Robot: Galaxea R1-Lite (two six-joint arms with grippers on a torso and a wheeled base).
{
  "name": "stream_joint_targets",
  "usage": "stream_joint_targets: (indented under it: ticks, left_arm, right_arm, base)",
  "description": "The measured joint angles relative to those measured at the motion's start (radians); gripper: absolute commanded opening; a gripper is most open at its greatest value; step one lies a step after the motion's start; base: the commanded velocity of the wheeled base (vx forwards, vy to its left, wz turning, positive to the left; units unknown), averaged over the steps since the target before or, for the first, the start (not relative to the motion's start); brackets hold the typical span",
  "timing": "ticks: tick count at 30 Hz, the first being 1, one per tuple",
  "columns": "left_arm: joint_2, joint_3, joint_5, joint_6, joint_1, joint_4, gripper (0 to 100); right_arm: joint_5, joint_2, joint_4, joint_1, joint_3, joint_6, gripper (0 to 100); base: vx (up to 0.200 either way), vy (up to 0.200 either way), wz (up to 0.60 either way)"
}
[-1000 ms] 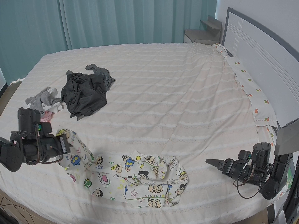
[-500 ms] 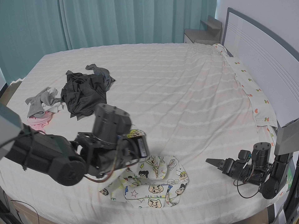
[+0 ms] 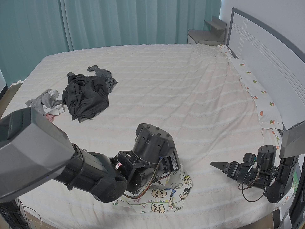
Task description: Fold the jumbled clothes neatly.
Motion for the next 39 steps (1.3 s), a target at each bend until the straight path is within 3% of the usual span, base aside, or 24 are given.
stream_joint_targets:
  ticks: [16,23,30,39]
  left_arm:
    - [-0.011,0.012,0.0,0.004,-0.001,0.008,100]
    - [-0.033,0.043,-0.006,0.096,0.005,0.083,100]
    - [-0.118,0.089,-0.109,0.161,0.022,0.207,100]
    - [-0.182,0.094,-0.154,0.114,0.048,0.134,100]
  right_arm:
    - [0.0,0.007,0.0,0.001,0.001,0.0,100]
    - [0.0,0.009,0.0,0.002,0.003,0.0,100]
    - [0.0,0.009,0.0,0.002,0.004,0.0,100]
    - [0.0,0.009,0.0,0.005,0.006,-0.001,100]
  base:
    - [0.0,0.0,0.0]
    - [0.0,0.0,0.0]
    - [0.0,0.0,0.0]
    - [0.0,0.0,0.0]
